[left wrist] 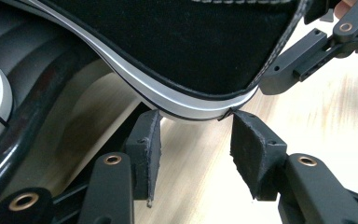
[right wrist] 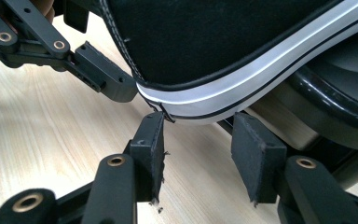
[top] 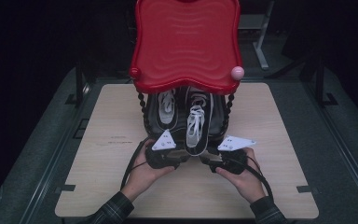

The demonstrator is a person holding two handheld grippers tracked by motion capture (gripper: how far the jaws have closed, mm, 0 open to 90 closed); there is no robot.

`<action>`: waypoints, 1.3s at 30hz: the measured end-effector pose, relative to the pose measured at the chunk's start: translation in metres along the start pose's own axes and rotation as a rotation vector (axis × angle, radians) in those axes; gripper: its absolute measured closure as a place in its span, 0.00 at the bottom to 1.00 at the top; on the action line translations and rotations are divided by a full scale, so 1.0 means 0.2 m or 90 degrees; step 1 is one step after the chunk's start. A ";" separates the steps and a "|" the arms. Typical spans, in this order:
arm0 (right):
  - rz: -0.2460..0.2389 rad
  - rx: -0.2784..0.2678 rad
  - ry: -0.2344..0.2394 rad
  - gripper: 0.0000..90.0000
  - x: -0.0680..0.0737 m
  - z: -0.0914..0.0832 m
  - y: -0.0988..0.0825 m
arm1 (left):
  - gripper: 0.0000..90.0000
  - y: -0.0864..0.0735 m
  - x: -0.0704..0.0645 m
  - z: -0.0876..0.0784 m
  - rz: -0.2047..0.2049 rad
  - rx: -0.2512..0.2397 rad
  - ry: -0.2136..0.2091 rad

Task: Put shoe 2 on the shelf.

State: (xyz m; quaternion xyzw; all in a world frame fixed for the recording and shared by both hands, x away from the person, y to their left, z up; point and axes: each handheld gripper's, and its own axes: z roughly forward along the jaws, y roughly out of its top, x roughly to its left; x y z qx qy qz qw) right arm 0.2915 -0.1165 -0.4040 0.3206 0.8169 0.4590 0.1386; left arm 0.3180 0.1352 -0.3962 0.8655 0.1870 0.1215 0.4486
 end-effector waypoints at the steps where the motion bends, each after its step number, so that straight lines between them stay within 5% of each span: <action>1: 0.000 -0.002 -0.002 0.60 0.00 0.00 0.00 | 0.59 0.01 0.00 -0.01 0.000 -0.001 0.001; 14: -0.006 -0.009 -0.046 0.64 -0.03 0.00 0.06 | 0.60 0.12 0.03 0.01 0.007 0.010 0.043; 32: 0.012 -0.039 -0.138 0.72 -0.15 0.02 0.19 | 0.69 0.27 0.10 0.11 -0.032 -0.013 0.127; 39: 0.025 -0.020 -0.163 0.73 -0.19 0.04 0.19 | 0.69 0.31 0.11 0.17 -0.035 0.022 0.139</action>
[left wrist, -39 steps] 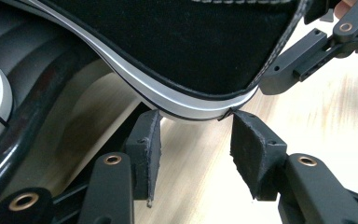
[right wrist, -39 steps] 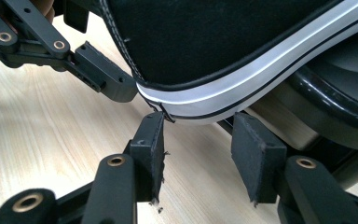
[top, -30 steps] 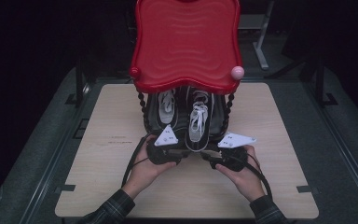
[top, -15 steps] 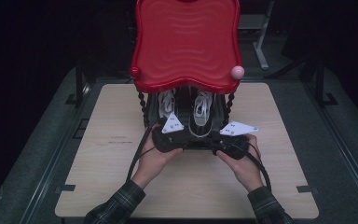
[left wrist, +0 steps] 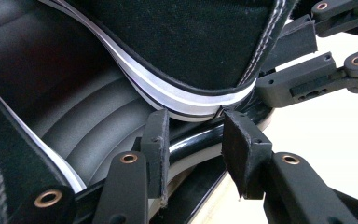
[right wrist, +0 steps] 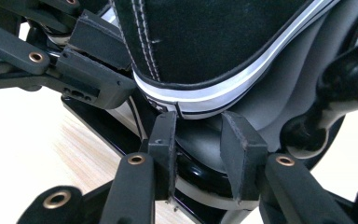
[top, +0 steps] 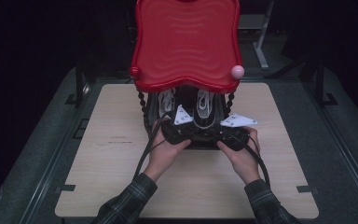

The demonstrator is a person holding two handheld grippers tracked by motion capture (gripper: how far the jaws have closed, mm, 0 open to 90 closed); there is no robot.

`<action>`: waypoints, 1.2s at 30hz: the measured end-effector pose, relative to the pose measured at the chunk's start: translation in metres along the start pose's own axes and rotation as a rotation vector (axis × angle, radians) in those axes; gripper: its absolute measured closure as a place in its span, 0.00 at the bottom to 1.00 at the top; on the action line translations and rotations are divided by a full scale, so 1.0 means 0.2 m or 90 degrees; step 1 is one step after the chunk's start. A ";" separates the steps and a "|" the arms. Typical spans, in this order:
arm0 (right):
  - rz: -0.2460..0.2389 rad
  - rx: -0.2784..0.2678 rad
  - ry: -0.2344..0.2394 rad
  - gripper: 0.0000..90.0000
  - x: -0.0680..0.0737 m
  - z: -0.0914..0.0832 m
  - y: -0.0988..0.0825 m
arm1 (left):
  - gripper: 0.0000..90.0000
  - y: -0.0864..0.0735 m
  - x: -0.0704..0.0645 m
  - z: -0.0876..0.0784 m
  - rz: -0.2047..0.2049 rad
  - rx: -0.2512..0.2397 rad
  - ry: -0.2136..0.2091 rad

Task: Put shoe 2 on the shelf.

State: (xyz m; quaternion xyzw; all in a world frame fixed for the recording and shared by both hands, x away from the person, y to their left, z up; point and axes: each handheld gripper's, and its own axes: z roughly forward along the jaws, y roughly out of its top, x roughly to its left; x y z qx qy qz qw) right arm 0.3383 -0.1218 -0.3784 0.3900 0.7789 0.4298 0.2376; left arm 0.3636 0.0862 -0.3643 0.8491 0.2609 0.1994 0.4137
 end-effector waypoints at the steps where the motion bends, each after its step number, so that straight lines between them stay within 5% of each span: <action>1: 0.002 -0.001 0.001 0.73 0.00 0.00 0.00 | 0.68 0.00 0.00 0.00 0.000 0.000 0.000; 7: 0.001 0.004 0.002 0.71 -0.01 -0.01 -0.01 | 0.67 -0.01 0.00 0.00 0.017 -0.001 -0.005; 14: 0.000 -0.009 -0.008 0.72 -0.02 -0.05 0.00 | 0.67 -0.01 0.01 -0.04 0.009 -0.025 -0.012; 22: 0.007 -0.021 0.020 0.67 -0.01 -0.12 -0.03 | 0.60 -0.02 -0.01 -0.13 0.010 -0.026 -0.034; 29: 0.018 -0.016 0.042 0.55 -0.02 -0.21 -0.10 | 0.50 -0.10 -0.02 -0.28 -0.006 -0.011 -0.076; 36: 0.026 -0.003 0.045 0.49 -0.04 -0.24 -0.18 | 0.45 -0.22 0.00 -0.36 -0.016 0.011 -0.082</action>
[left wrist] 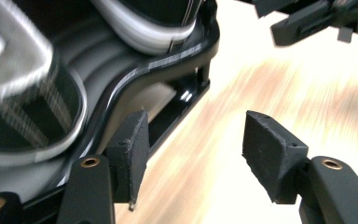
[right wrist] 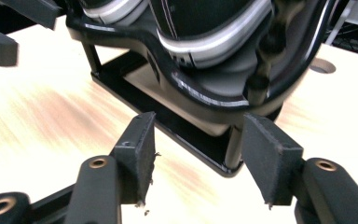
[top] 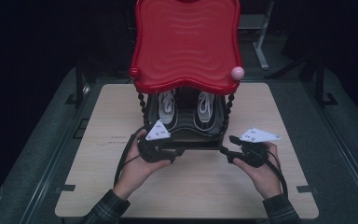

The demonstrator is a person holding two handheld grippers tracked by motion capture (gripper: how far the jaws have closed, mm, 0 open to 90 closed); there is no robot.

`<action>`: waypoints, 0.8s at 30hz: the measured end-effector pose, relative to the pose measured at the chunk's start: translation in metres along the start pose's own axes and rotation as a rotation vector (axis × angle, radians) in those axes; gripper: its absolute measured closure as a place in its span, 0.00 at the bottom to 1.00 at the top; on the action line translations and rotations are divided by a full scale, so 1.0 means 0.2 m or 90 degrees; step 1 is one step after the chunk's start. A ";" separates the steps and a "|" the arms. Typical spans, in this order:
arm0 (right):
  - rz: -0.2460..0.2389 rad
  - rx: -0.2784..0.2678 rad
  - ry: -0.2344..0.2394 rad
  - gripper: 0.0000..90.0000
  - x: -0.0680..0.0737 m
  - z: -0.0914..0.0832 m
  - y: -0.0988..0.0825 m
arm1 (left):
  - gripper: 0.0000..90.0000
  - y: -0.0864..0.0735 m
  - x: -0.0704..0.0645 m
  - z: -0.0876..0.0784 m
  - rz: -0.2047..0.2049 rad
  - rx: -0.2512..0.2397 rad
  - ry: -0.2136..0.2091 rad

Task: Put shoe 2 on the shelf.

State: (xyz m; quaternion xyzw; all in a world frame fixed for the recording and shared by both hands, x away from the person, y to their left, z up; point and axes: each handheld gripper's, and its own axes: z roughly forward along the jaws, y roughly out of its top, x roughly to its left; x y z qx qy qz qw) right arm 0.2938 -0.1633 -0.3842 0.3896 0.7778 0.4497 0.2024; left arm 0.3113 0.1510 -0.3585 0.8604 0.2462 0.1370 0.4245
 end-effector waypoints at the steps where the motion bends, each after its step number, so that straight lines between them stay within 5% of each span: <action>1: 0.000 0.004 0.000 0.45 -0.01 -0.01 -0.02 | 0.43 -0.04 0.01 -0.02 -0.011 0.002 -0.002; 14: 0.020 0.035 -0.011 0.30 -0.10 -0.08 -0.18 | 0.35 -0.28 0.08 -0.18 -0.046 0.028 0.029; 24: 0.044 0.091 -0.060 0.28 -0.21 -0.16 -0.33 | 0.27 -0.50 0.16 -0.28 -0.083 0.079 0.081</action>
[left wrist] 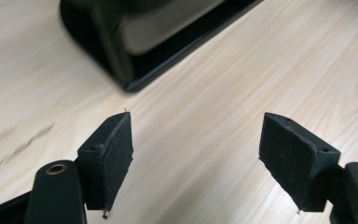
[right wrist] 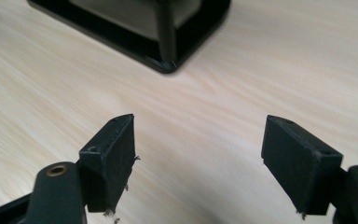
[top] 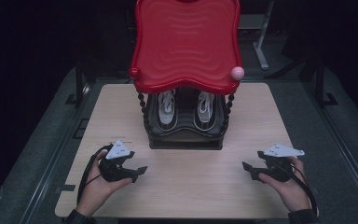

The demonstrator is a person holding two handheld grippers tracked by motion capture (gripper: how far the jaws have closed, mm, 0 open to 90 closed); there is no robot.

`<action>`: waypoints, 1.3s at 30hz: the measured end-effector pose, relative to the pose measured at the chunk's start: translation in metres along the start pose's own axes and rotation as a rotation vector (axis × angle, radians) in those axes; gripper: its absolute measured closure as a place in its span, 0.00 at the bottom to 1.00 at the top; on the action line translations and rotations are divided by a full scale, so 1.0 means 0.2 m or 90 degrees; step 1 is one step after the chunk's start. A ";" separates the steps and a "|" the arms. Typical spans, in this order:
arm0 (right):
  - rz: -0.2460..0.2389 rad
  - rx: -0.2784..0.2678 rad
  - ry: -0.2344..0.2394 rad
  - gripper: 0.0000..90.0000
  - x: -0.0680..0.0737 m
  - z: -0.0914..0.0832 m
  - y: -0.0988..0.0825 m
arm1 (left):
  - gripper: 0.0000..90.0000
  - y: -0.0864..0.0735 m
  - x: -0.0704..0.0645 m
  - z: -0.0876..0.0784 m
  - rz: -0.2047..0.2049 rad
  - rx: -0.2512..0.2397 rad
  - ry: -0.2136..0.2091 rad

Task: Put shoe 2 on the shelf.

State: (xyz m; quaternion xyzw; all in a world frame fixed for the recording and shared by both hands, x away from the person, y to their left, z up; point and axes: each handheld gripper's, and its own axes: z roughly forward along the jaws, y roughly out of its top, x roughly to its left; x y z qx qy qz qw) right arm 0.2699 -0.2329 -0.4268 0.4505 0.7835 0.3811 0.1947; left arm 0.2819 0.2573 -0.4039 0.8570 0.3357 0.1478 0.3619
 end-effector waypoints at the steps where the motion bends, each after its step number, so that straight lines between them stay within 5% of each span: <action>1: 0.009 0.010 -0.003 0.28 -0.03 0.00 -0.03 | 0.27 -0.05 0.03 -0.01 -0.003 0.017 0.013; 10: 0.022 0.056 -0.015 0.25 -0.12 -0.01 -0.17 | 0.25 -0.27 0.15 -0.03 -0.038 0.088 0.047; 17: 0.024 0.073 -0.022 0.24 -0.17 -0.01 -0.25 | 0.23 -0.37 0.20 -0.01 -0.051 0.114 0.062; 22: 0.017 0.077 -0.030 0.24 -0.19 -0.01 -0.28 | 0.18 -0.40 0.21 -0.01 -0.054 0.085 0.046; 29: 0.011 0.048 -0.022 0.16 -0.20 0.02 -0.31 | 0.15 -0.49 0.23 -0.01 -0.041 -0.002 0.036; 39: 0.024 0.057 -0.037 0.08 -0.21 0.03 -0.31 | 0.15 -0.48 0.23 -0.01 -0.056 -0.002 0.054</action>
